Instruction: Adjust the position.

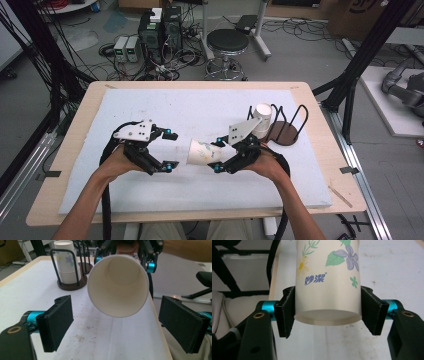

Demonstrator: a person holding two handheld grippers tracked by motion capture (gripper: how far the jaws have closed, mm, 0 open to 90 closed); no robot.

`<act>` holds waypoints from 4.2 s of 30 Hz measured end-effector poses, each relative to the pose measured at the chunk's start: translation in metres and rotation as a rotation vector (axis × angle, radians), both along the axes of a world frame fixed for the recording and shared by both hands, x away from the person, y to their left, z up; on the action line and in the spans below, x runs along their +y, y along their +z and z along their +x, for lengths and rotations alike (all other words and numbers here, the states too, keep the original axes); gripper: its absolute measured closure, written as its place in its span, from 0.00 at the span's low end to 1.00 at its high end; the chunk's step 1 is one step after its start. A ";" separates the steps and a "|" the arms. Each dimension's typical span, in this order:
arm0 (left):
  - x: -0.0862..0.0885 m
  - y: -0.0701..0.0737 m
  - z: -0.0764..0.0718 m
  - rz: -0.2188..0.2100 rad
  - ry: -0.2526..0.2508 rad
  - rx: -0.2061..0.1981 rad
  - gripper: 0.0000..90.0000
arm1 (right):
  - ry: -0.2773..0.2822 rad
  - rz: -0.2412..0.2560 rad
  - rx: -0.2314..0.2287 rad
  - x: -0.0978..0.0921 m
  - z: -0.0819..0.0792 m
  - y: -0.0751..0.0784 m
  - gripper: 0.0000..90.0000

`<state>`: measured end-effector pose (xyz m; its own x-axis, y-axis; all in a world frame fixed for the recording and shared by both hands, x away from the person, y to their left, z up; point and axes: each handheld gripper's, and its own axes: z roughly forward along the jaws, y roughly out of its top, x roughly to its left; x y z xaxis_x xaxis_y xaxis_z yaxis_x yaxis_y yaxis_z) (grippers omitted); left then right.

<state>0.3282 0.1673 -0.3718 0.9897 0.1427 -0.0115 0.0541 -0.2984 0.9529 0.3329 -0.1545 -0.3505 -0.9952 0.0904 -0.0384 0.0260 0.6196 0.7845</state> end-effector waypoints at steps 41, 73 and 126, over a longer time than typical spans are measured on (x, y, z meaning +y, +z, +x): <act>-0.024 -0.030 -0.002 -0.201 -0.019 0.036 0.13 | 0.030 0.355 0.003 -0.010 -0.006 -0.036 0.40; -0.049 -0.024 0.005 -0.216 -0.105 0.043 0.25 | 0.056 0.339 0.020 -0.002 -0.004 -0.039 0.40; -0.028 -0.001 0.031 0.180 0.080 0.015 0.33 | -0.530 0.221 -0.058 -0.057 -0.024 -0.066 0.17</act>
